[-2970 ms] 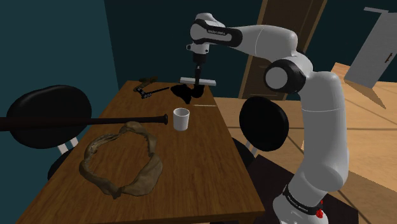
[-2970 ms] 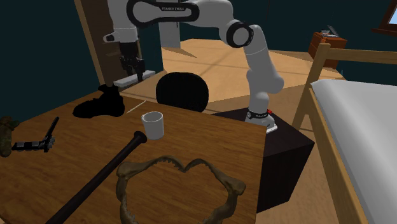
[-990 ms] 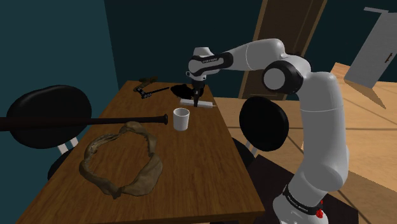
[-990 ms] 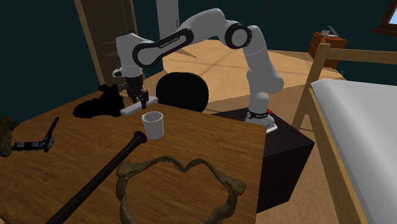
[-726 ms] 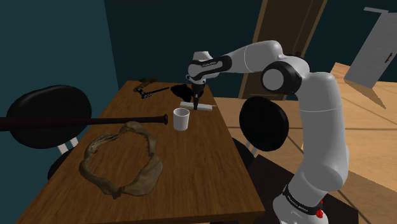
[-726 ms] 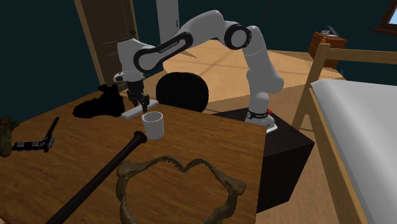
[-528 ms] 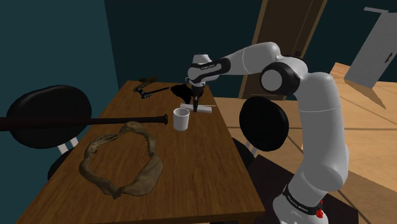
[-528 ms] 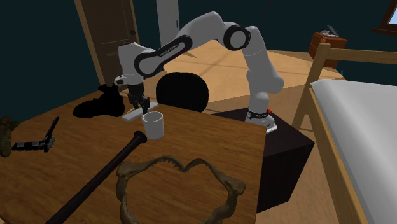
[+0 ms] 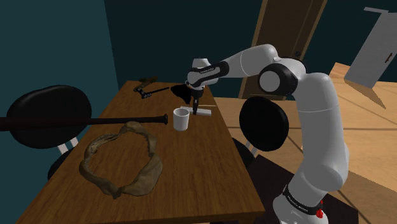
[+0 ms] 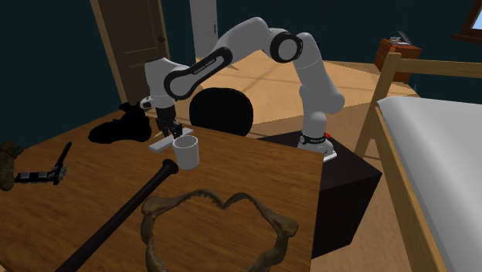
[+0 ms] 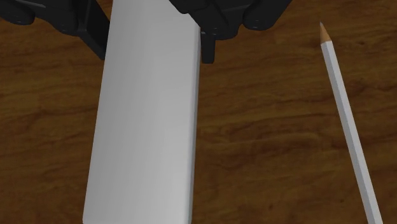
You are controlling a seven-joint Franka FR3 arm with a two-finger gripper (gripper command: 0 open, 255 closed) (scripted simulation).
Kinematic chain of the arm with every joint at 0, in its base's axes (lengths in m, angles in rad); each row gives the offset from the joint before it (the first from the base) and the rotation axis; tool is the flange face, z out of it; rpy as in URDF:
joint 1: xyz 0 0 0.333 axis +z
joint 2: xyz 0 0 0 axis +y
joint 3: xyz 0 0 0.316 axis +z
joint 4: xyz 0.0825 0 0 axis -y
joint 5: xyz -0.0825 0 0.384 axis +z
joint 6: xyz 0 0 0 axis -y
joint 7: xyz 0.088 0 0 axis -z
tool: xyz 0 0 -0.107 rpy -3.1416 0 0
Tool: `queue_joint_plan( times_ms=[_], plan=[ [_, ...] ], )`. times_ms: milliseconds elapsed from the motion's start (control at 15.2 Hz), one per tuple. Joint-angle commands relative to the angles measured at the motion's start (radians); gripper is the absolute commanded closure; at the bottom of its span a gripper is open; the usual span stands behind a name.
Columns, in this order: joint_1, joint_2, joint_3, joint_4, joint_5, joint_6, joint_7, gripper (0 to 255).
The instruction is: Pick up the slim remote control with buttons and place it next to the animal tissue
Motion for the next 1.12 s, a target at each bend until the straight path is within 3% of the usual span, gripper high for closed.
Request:
queue_joint_plan(
  times_ms=[0, 132, 198, 528, 792, 1056],
  plan=[
    [0.0, 0.0, 0.0, 0.0, 0.0, 0.0, 0.0, 255],
    [0.0, 0.0, 0.0, 0.0, 0.0, 0.0, 0.0, 255],
    [0.0, 0.0, 0.0, 0.0, 0.0, 0.0, 0.0, 0],
    [0.0, 0.0, 0.0, 0.0, 0.0, 0.0, 0.0, 0],
    [0.0, -0.04, -0.004, 0.068, -0.007, -0.107, 0.005, 0],
    [0.0, -0.04, -0.004, 0.068, -0.007, -0.107, 0.005, 0]
  ],
)
